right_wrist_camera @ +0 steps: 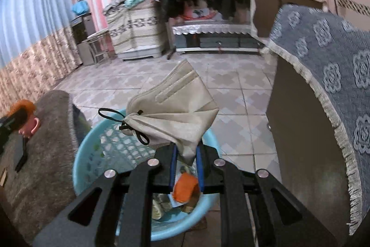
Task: Collect trash
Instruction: 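Carry both items over the basket and open the left gripper to drop the peel, then open the right gripper to drop the grey mask into the basket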
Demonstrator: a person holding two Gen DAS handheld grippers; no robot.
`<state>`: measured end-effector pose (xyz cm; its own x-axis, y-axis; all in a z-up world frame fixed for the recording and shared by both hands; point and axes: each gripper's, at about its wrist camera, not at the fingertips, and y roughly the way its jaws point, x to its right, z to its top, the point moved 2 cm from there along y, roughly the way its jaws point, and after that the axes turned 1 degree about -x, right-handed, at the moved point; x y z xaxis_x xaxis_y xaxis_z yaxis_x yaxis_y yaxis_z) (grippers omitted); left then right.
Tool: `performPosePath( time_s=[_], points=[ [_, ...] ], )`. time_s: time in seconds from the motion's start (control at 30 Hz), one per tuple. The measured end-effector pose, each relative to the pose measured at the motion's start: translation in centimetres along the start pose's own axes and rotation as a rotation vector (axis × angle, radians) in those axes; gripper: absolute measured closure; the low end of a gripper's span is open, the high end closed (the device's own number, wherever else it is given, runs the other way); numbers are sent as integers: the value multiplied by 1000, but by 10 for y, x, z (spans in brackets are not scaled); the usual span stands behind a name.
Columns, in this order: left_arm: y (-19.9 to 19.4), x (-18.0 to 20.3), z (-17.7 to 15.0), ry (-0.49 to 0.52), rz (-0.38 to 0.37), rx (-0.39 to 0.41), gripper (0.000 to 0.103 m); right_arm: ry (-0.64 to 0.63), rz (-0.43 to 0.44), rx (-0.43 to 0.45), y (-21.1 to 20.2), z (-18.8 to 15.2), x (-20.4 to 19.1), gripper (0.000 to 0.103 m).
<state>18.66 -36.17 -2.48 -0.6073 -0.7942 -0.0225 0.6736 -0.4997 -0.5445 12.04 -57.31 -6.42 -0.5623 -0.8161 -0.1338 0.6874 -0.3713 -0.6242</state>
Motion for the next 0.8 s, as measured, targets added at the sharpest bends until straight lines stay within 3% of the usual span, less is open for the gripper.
performPosePath(
  time_s=[0.27,0.3,0.4,0.43,0.8],
  points=[
    [58,31,5,35,-43,-56,74,67,-21,-8,10,-4,29,88],
    [62,31,6,30,-47,-56,71,68,-19,-8,10,-5,28,88],
    [66,25,3,-4,-19,-39,32,50,-16,-9,13,-6,24,88],
    [64,22,1,-16,-10,-24,24,45,-12,-9,13,-6,22,88],
    [39,-17,2,-16,126,28,6,-13,9,-42,24,-9,-14,87]
  ],
)
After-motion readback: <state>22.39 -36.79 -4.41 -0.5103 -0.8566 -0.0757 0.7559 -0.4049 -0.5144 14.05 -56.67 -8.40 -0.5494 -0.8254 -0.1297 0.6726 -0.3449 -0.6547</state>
